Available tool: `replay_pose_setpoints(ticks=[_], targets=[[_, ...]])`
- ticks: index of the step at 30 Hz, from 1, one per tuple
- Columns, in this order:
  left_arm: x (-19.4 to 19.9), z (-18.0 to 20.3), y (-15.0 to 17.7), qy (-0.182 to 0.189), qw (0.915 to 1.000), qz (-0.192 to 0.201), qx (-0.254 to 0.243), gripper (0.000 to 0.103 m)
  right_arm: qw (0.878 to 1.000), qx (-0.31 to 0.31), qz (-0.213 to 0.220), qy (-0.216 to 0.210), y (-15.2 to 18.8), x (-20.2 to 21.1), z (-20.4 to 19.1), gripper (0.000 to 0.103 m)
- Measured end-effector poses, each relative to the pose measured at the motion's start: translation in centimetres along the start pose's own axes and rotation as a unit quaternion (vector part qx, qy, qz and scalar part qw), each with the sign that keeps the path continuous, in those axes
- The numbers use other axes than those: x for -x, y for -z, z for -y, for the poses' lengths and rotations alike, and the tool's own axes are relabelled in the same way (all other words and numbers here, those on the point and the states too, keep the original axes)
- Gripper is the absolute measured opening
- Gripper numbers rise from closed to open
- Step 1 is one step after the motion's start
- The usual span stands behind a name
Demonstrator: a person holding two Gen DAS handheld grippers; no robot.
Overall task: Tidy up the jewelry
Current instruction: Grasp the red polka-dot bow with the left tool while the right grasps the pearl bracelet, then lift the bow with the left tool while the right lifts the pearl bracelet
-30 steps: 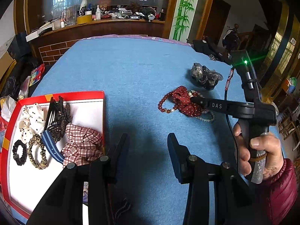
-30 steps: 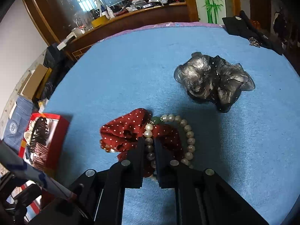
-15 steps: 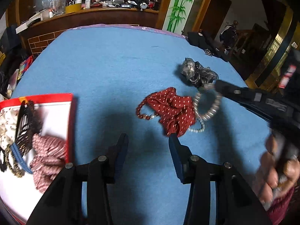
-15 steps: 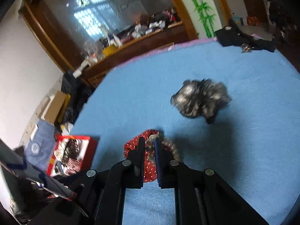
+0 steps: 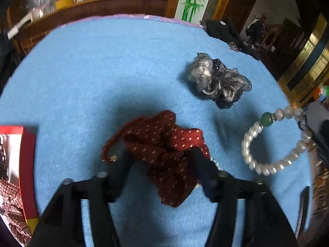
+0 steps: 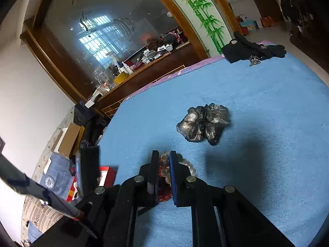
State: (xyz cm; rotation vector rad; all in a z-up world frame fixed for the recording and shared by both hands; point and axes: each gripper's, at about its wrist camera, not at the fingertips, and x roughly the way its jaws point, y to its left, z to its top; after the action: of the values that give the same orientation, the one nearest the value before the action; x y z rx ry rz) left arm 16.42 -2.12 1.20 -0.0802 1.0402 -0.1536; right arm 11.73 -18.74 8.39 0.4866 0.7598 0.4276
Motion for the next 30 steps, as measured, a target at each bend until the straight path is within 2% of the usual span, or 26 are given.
replay_pose_setpoints(ticks=[1,3,4,7,10,15,20,27,30], targets=[[-0.1,0.4,0.0,-0.009,0.9999,0.005,-0.003,0.061,1.0,-0.002,0.0,-0.001,0.0,0.0,0.1,0.011],[-0.3,0.8,0.1,-0.017,0.9997,0.013,-0.008,0.038,1.0,-0.002,0.0,-0.003,0.0,0.1,0.1,0.011],[-0.4,0.9,0.2,-0.021,0.9996,0.014,-0.01,0.021,1.0,-0.003,0.002,-0.001,-0.1,0.2,0.1,0.011],[0.3,0.5,0.5,-0.02,0.9993,0.029,-0.007,0.011,1.0,-0.005,0.004,-0.003,-0.1,0.3,0.2,0.011],[1.6,-0.2,0.8,-0.001,0.9994,0.035,-0.005,0.011,1.0,-0.005,0.007,-0.001,0.0,0.5,0.4,0.011],[5.3,-1.3,2.6,0.015,0.997,0.074,-0.016,0.011,1.0,0.001,0.0,-0.002,0.2,0.3,0.0,0.011],[7.5,-2.3,4.9,-0.015,0.9936,0.111,-0.018,0.011,1.0,0.021,-0.005,-0.005,1.1,0.1,-1.2,0.011],[8.6,-2.0,5.3,-0.056,0.9873,0.145,-0.031,0.011,0.999,0.037,-0.005,-0.01,2.0,0.0,-2.3,0.011],[8.6,-1.9,5.2,-0.06,0.9859,0.152,-0.035,0.011,0.999,0.036,-0.004,-0.011,2.3,0.1,-2.4,0.011]])
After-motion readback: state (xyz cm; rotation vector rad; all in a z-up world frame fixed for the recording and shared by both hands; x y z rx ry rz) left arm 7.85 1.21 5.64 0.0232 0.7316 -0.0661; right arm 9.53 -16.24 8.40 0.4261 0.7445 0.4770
